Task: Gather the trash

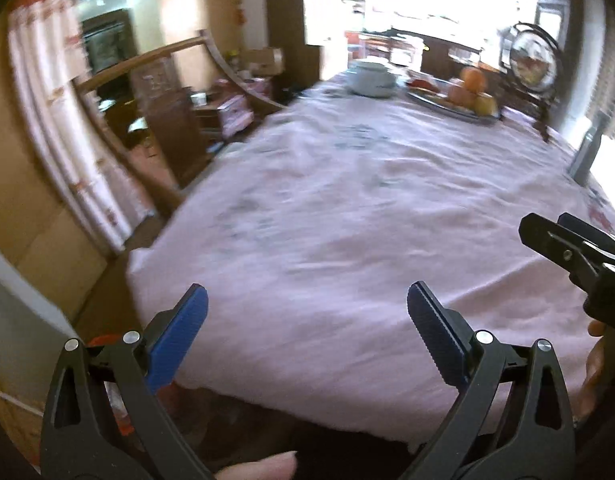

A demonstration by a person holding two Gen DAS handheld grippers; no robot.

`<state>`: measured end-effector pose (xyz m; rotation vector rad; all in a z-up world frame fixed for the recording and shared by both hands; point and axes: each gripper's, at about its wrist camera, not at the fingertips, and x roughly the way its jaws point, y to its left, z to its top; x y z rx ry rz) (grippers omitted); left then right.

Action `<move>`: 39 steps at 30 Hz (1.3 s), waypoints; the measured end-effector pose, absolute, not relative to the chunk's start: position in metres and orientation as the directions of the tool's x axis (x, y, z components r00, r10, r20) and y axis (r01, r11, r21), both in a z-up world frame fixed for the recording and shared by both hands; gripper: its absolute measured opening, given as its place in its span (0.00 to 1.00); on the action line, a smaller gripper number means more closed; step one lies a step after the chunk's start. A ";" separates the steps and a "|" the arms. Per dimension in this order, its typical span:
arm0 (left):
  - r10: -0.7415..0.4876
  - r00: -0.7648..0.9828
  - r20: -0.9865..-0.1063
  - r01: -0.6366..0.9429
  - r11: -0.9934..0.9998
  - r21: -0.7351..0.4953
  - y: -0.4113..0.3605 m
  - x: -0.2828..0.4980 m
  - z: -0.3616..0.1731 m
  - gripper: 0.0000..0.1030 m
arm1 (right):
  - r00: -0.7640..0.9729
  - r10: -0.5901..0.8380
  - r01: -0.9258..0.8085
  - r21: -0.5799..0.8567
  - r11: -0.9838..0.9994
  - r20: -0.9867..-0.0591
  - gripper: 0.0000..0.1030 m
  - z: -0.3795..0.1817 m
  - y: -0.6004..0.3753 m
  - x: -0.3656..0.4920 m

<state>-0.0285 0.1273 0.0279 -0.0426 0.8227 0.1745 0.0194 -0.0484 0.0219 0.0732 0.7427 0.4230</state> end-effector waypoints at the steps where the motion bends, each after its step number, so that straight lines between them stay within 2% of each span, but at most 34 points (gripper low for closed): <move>1: 0.127 0.666 -0.735 -0.159 0.987 0.027 0.120 -0.024 0.028 0.93 | 0.657 0.387 -0.330 0.214 0.919 -0.647 0.94 0.020 -0.060 0.021; 7: 0.061 0.639 -0.767 -0.107 0.994 -0.010 0.077 0.008 0.019 0.93 | 0.653 0.350 -0.285 0.210 0.935 -0.672 0.94 0.009 -0.096 0.025; 12: 0.086 0.631 -0.771 -0.129 0.992 0.004 0.071 0.010 0.017 0.93 | 0.627 0.369 -0.308 0.216 0.926 -0.686 0.94 0.005 -0.098 0.025; 18: 0.167 0.616 -0.770 -0.257 0.966 0.004 0.101 -0.006 0.021 0.93 | 0.579 0.428 -0.419 0.197 0.886 -0.693 0.94 0.008 -0.058 0.027; 22: 0.272 0.572 -0.774 -0.423 0.906 0.006 0.150 -0.036 0.023 0.93 | 0.525 0.492 -0.537 0.178 0.825 -0.695 0.94 0.012 -0.003 0.024; 30: 0.487 0.374 -0.789 -0.742 0.668 0.061 0.260 -0.136 0.015 0.93 | 0.290 0.618 -0.795 0.176 0.581 -0.731 0.94 0.003 0.149 -0.022; 34: 0.505 0.274 -0.818 -0.829 0.555 0.065 0.299 -0.177 0.002 0.93 | 0.194 0.609 -0.851 0.177 0.495 -0.769 0.94 -0.019 0.219 -0.050; 39: 0.482 0.212 -0.850 -0.877 0.477 0.052 0.333 -0.209 -0.014 0.93 | 0.140 0.579 -0.868 0.182 0.462 -0.803 0.94 -0.038 0.259 -0.067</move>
